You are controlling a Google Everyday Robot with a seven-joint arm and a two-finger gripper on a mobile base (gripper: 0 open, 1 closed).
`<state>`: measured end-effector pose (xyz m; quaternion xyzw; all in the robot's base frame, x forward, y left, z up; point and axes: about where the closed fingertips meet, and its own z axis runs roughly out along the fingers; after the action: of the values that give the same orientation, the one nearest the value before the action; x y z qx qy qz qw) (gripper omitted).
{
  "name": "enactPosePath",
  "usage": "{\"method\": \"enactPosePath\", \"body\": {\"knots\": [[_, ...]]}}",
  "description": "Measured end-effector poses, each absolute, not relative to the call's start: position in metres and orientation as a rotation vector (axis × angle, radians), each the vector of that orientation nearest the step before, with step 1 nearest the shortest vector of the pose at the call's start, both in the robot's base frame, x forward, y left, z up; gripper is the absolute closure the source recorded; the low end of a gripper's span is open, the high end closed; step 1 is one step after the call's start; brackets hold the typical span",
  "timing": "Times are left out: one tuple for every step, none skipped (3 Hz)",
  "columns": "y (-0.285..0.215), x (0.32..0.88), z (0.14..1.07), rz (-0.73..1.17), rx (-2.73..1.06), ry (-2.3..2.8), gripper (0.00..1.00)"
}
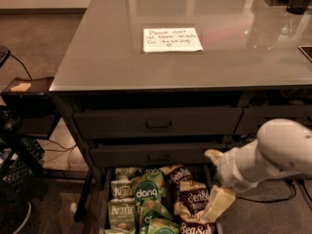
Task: Pick brown chip bag from bottom drawer and place on counter
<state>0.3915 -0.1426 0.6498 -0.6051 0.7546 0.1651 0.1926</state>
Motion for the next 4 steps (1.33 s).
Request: {"method": "enactPosePath", "body": {"knots": [[-0.137, 0.382, 0.593, 0.565, -1.69, 2.161, 0.0], [-0.135, 0.38, 0.584, 0.589, -1.686, 2.166, 0.0], [-0.15, 0.379, 0.554, 0.57, -1.721, 2.155, 0.0], [-0.18, 0.381, 0.494, 0.551, -1.743, 2.152, 0.0]]}}
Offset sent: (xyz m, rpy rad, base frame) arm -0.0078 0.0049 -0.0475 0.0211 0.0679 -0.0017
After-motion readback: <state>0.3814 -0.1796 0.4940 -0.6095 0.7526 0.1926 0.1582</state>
